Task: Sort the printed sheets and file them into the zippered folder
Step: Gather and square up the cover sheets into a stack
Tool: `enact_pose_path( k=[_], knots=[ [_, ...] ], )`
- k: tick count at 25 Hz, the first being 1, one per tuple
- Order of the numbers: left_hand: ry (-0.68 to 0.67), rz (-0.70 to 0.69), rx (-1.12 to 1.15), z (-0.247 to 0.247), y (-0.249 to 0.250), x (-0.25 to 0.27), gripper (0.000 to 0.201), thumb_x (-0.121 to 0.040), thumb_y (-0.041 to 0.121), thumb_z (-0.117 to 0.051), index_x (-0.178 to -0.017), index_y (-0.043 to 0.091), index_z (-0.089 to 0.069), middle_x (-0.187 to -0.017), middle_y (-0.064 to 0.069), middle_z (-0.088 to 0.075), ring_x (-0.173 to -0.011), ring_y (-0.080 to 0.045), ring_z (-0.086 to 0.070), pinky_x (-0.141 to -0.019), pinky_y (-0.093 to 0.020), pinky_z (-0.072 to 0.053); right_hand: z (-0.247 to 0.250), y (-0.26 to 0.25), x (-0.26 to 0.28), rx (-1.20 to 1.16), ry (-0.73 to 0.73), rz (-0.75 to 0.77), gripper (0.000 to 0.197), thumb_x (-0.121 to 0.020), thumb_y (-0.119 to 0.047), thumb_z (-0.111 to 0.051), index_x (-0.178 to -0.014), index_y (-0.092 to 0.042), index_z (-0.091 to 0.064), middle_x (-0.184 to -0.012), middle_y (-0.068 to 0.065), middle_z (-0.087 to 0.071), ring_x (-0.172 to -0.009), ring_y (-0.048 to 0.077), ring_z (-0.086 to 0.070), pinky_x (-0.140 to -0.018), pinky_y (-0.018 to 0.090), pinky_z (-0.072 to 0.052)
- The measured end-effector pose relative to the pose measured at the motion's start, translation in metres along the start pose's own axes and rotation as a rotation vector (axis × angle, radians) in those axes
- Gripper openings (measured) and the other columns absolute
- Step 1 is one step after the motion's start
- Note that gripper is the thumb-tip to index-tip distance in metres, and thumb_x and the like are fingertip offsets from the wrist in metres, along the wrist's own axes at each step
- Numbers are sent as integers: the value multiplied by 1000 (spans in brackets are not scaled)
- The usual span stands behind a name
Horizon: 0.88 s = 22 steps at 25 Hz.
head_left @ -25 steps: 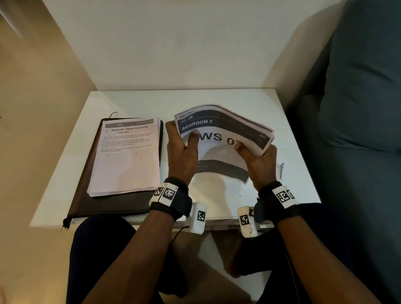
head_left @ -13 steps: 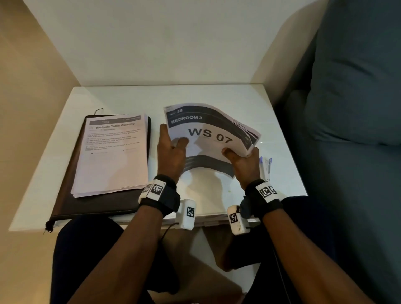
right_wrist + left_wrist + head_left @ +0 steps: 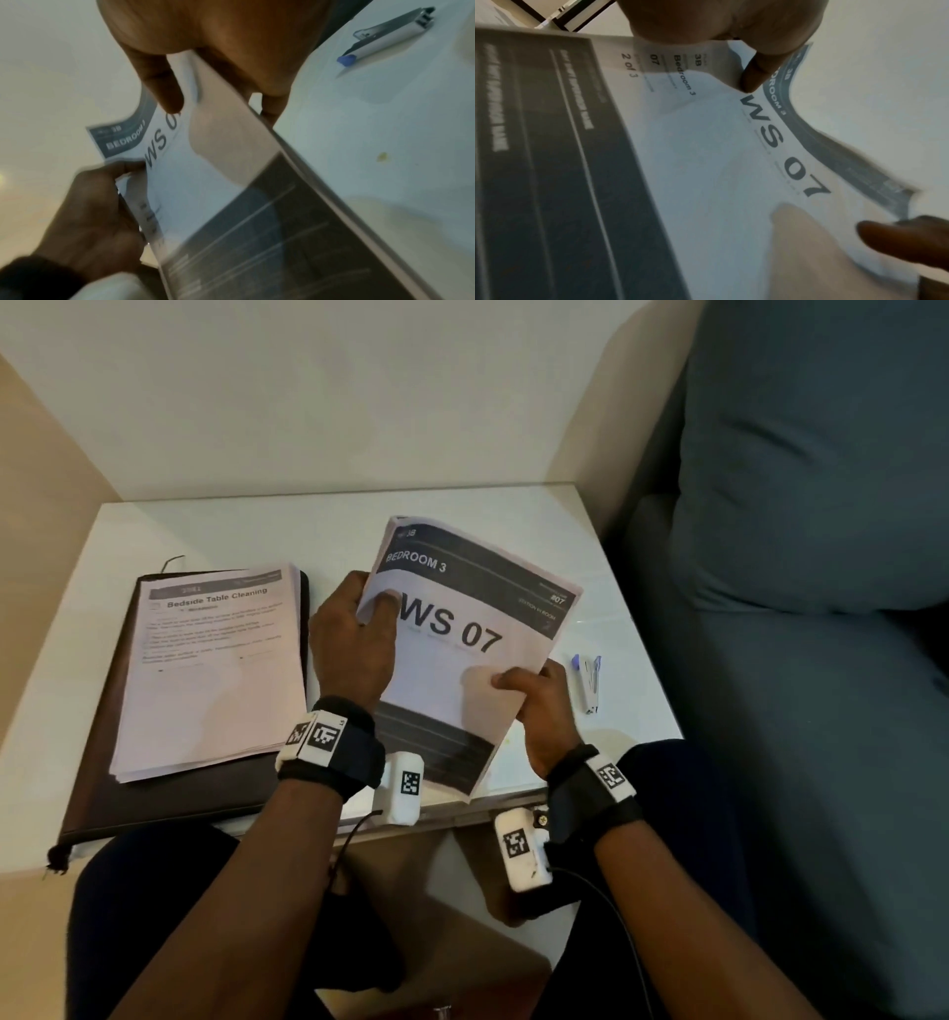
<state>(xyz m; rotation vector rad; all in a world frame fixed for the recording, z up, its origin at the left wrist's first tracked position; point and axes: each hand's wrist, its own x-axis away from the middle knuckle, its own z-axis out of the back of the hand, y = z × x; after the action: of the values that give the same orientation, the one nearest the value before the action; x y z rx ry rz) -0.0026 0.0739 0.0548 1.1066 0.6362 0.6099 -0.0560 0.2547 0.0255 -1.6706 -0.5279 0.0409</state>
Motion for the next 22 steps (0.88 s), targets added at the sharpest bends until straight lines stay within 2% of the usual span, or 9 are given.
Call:
enact_pose_path(
  k=[3,5,6,8,10,14,16,18,22],
  knots=[
    [-23,51,-63,9,-12,-10,14,-99,23,-60,-102,11,-67,-82,8,-68,-76,-7,-68,-65,-25,-54,46,-4,-35,-67,237,-65,32,-86,-17,-52,-111,-22,-71,-114,1,-75,-116,25,-67,-94,44,-52],
    [-61,104,-63,12,-18,-14,18,-92,28,-61,-97,15,-71,-84,2,-73,-77,-20,-69,-74,-44,-60,78,-1,-75,348,451,-233,32,-75,-39,-61,-98,-19,-71,-108,8,-73,-117,35,-64,-98,47,-49],
    [-83,138,-56,14,-19,-14,18,-88,30,-62,-95,17,-73,-82,1,-74,-77,-24,-71,-76,-49,-62,91,10,-92,625,477,-377,51,-69,-49,-64,-106,-15,-68,-116,15,-68,-123,38,-58,-102,48,-45],
    [-123,187,-17,15,-19,-12,18,-81,28,-64,-89,16,-74,-80,-1,-76,-75,-29,-72,-74,-55,-62,101,25,-109,1029,470,-556,79,-82,-59,-63,-137,-4,-48,-143,22,-46,-139,40,-36,-114,47,-31],
    [-160,217,-4,15,-20,-10,17,-76,24,-66,-87,15,-75,-80,-2,-77,-76,-31,-73,-73,-57,-62,99,33,-114,1199,441,-492,79,-96,-55,-55,-145,4,-35,-149,22,-37,-141,42,-31,-116,47,-29],
    [-262,276,3,19,-24,-5,19,-74,17,-69,-90,21,-77,-85,4,-79,-78,-26,-75,-77,-55,-63,109,35,-121,979,448,-308,50,-97,-38,-63,-124,3,-58,-129,23,-62,-118,39,-60,-98,41,-49],
    [-305,279,3,24,-24,0,21,-73,17,-70,-92,21,-77,-88,3,-80,-79,-26,-76,-78,-57,-63,106,16,-106,596,410,-234,28,-90,-29,-72,-102,-3,-69,-109,17,-72,-102,32,-67,-87,40,-53],
    [-355,267,10,27,-21,4,22,-73,17,-71,-94,20,-77,-90,2,-80,-80,-27,-77,-79,-57,-63,93,-16,-78,240,274,-125,19,-91,-21,-65,-101,-6,-70,-103,12,-75,-97,22,-67,-83,39,-54],
    [-468,198,-3,33,2,20,19,-77,14,-73,-96,16,-76,-90,-1,-80,-79,-27,-77,-79,-58,-63,52,-74,-20,141,-141,-37,20,-96,-18,-51,-112,-13,-63,-86,2,-64,-78,18,-62,-73,33,-49]
  ],
)
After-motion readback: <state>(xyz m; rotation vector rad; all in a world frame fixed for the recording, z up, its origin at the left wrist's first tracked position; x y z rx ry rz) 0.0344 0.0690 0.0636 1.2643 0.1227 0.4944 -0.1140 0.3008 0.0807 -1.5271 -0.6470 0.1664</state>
